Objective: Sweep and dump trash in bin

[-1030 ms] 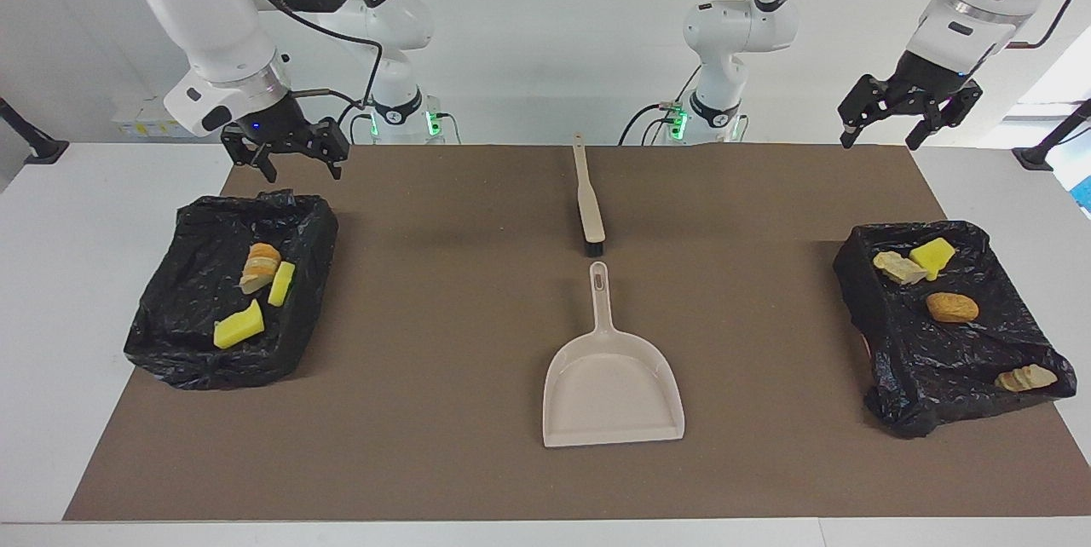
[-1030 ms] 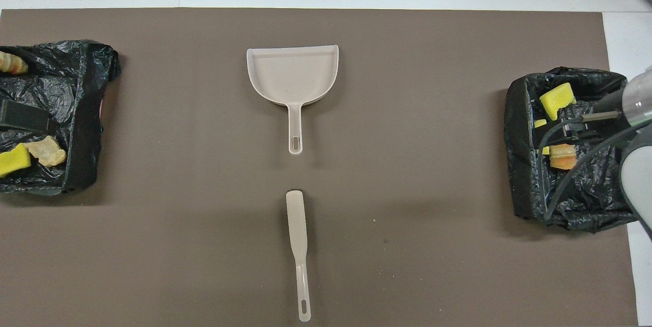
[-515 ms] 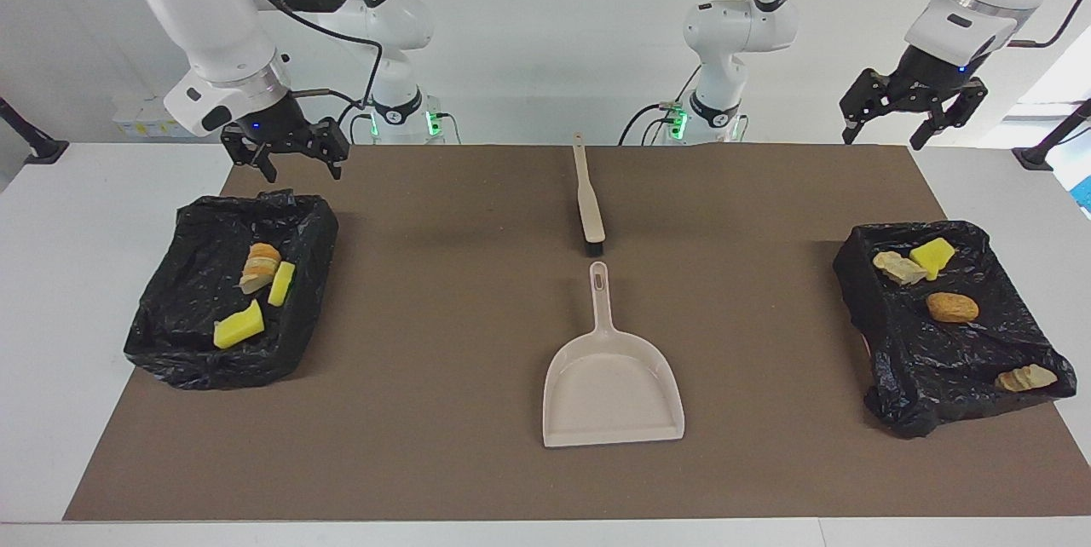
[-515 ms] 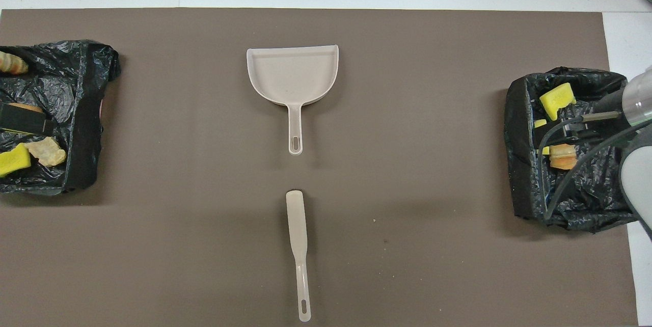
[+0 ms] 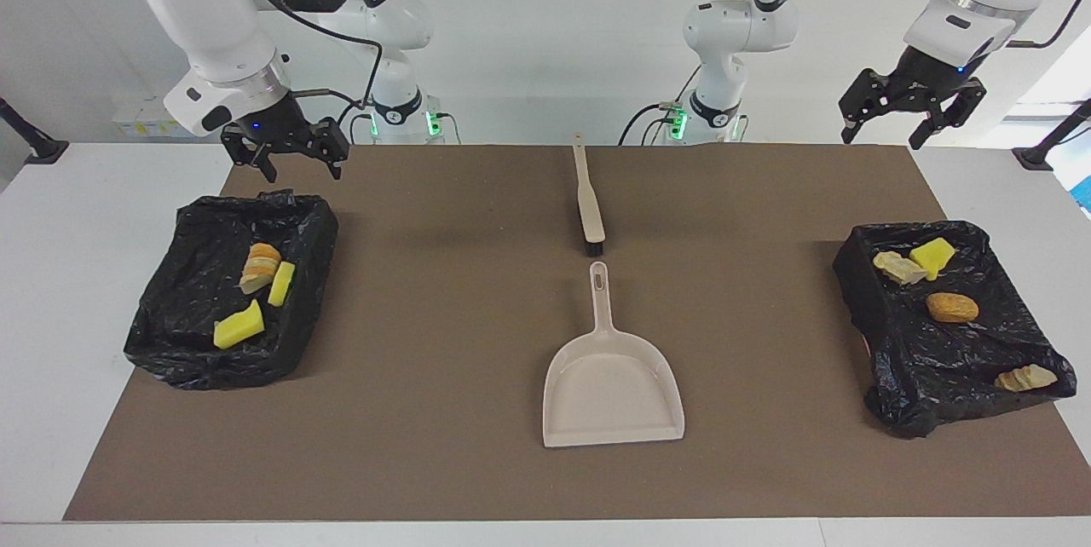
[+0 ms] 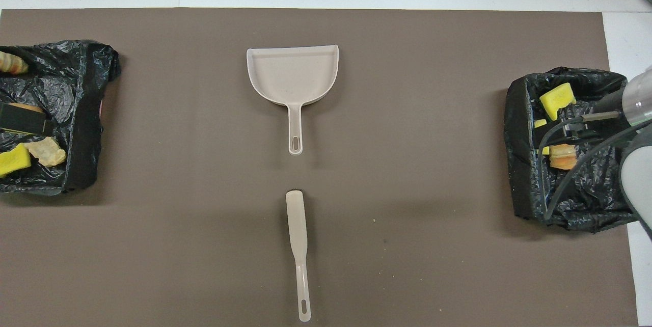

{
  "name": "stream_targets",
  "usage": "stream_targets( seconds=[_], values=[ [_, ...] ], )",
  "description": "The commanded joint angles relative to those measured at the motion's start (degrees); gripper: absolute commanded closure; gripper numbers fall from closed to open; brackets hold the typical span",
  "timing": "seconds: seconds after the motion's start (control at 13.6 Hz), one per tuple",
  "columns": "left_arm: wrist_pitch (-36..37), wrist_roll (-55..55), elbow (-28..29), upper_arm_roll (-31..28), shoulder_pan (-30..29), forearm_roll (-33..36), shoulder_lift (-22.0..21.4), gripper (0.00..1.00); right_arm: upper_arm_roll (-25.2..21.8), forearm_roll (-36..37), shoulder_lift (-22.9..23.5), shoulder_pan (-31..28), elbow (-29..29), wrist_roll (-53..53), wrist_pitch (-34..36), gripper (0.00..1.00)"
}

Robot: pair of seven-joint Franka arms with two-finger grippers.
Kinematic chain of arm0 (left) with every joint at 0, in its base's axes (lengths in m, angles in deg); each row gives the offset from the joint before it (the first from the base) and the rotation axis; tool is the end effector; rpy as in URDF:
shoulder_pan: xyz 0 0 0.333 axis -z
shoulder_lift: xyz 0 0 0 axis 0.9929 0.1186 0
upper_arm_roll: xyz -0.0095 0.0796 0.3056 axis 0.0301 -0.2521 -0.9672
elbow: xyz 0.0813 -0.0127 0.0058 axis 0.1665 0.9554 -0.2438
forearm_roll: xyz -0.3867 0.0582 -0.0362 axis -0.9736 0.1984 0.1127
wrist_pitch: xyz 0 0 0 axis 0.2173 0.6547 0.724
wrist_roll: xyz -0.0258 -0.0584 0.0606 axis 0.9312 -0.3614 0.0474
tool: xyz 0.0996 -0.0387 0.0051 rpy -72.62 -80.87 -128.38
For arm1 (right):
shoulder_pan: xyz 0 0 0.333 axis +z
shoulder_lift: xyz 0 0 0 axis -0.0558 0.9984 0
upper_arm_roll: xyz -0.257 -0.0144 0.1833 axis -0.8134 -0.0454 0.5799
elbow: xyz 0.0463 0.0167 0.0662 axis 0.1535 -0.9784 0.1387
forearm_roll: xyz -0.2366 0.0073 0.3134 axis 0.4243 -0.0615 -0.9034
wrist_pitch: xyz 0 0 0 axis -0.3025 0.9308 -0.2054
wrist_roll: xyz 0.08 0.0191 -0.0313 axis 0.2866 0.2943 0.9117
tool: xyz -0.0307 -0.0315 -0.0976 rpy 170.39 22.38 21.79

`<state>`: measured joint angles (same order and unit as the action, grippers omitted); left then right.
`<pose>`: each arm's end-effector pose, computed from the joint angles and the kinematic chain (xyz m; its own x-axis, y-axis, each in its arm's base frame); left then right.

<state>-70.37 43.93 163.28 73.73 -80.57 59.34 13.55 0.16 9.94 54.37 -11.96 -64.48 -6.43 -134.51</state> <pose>0.5359 -0.0269 0.6736 0.9878 -0.1547 0.0159 -0.1551 -0.9875 0.0267 0.5514 0.0113 0.5905 0.9968 0.0470 -0.0645 0.0472 -0.9989 0.0022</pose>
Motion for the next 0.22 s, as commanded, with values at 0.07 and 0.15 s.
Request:
stream_targets(
  seconds=[0.07, 0.15],
  values=[
    [0.4, 0.5, 3.0, -0.1, -0.3, -0.9, -2.5, 0.00, 0.2, -1.1, -1.3, -0.6, -1.4, -0.5, -0.4, 0.00],
    [0.4, 0.5, 3.0, -0.1, -0.3, -0.9, -2.5, 0.00, 0.2, -1.1, -1.3, -0.6, -1.4, -0.5, -0.4, 0.00]
  ],
)
